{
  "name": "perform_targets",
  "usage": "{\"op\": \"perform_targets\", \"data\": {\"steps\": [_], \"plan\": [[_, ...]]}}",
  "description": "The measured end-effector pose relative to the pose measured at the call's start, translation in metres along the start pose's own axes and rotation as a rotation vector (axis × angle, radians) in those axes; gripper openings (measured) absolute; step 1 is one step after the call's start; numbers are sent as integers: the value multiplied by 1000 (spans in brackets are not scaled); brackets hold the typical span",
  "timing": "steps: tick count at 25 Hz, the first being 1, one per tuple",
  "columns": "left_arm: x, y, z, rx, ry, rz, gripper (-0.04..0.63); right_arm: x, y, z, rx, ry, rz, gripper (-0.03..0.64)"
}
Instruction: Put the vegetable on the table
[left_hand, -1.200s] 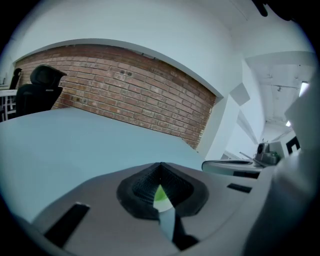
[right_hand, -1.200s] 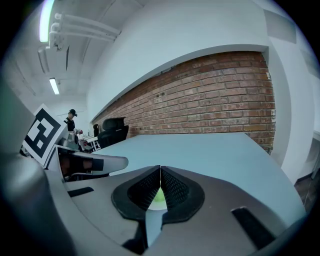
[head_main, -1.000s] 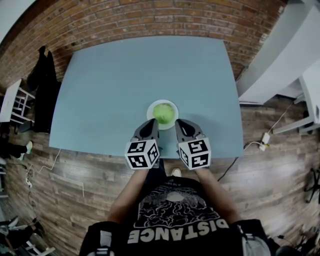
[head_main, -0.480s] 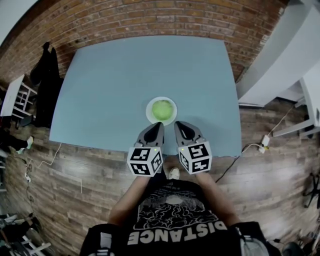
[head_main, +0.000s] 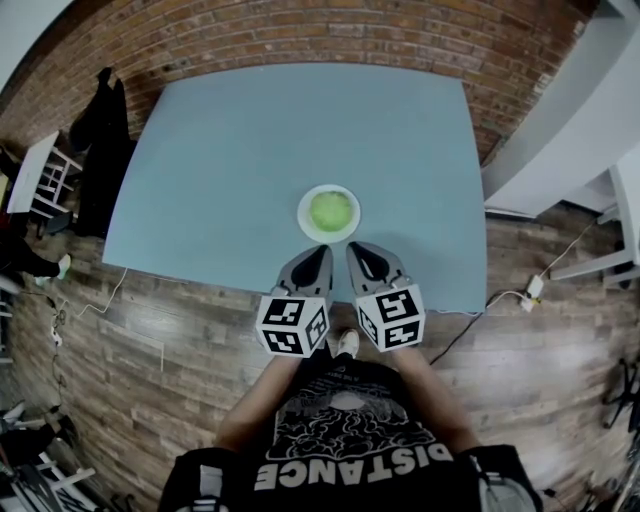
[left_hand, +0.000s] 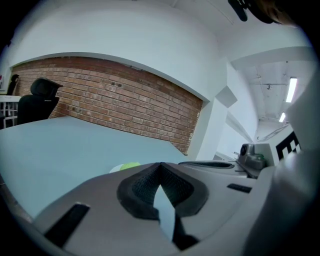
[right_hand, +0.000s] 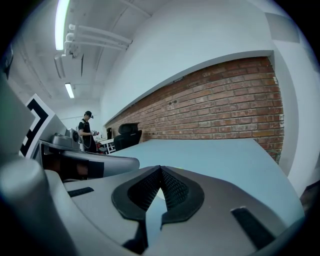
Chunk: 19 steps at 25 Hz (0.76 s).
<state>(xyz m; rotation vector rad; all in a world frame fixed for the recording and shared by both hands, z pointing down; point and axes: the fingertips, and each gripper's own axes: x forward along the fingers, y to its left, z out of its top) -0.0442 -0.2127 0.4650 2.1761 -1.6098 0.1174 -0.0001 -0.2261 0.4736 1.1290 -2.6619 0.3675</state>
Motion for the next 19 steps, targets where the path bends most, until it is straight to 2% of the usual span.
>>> {"op": "perform_targets", "data": {"steps": [19], "plan": [[1, 4, -8, -14, 32, 5, 0, -1, 1, -7, 23, 10, -1, 9]]}}
